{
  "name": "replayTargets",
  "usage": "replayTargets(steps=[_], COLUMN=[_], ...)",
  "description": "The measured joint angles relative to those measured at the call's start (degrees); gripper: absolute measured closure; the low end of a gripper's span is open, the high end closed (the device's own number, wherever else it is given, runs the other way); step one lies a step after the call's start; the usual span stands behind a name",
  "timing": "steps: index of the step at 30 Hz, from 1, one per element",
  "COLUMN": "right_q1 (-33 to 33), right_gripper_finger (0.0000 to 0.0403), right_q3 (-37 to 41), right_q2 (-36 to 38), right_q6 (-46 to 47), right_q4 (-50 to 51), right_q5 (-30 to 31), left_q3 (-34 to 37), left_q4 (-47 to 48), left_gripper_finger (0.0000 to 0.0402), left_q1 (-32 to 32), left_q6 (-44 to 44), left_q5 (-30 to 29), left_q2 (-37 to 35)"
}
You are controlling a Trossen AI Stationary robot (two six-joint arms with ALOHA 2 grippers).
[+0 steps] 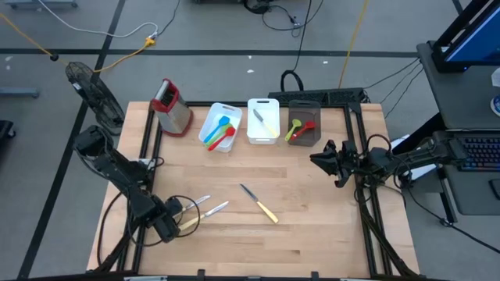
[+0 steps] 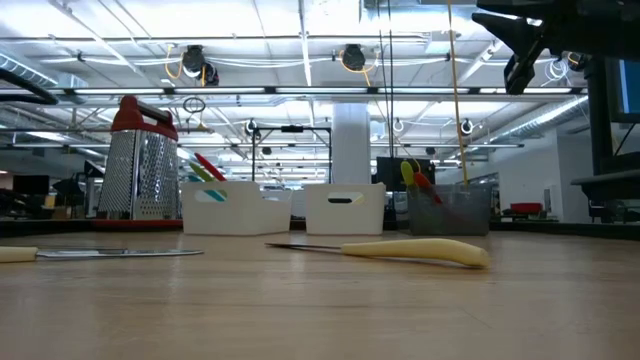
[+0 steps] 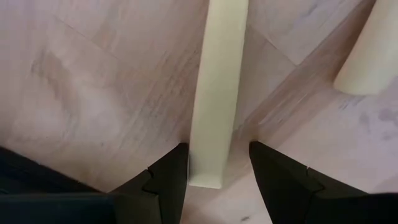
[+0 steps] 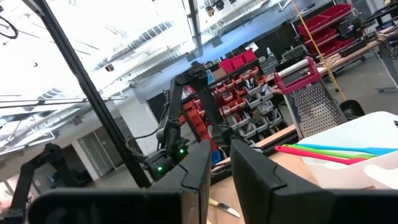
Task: Pick & Place Kitchen Items
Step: Put the yellow knife into the right white bin
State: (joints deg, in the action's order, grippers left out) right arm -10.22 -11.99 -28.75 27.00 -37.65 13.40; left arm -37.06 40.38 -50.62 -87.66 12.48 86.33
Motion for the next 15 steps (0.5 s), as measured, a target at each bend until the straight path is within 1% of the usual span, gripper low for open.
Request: replayTargets(steps=[2, 4, 6, 9, 12, 15], right_q1=[0.0, 0.0, 0.0, 0.0, 0.0, 0.0], right_gripper_finger=[0.0348, 0.0348, 0.0349, 0.0349, 0.0349, 0.0348], right_q3=[0.0, 0.0, 0.0, 0.0, 0.0, 0.0], right_q2=[0.0, 0.0, 0.0, 0.0, 0.0, 0.0], right_q6=[0.7, 0.8, 0.8, 0.8, 0.8, 0.8], right_q4=[-0.2, -0.3, -0.8, -0.8, -0.7, -0.7], right_q5=[0.0, -0.1, 0.0, -0.1, 0.0, 0.0], left_q3=[0.3, 0.3, 0.6, 0.7, 0.6, 0.6], left_q4=[0.3, 1.1, 1.4, 0.9, 0.8, 0.9], left_gripper_finger=[0.0216, 0.0225, 0.0247, 0.0296, 0.0345, 0.0346], left_q1=[0.4, 1.0, 1.4, 1.9, 2.4, 2.6], left_q6=[0.1, 1.0, 2.4, 4.3, 4.4, 3.5], left_q5=[0.5, 1.1, 1.4, 1.4, 1.2, 1.1], left_q2=[-0.2, -0.6, -1.2, -1.2, -1.2, -1.2])
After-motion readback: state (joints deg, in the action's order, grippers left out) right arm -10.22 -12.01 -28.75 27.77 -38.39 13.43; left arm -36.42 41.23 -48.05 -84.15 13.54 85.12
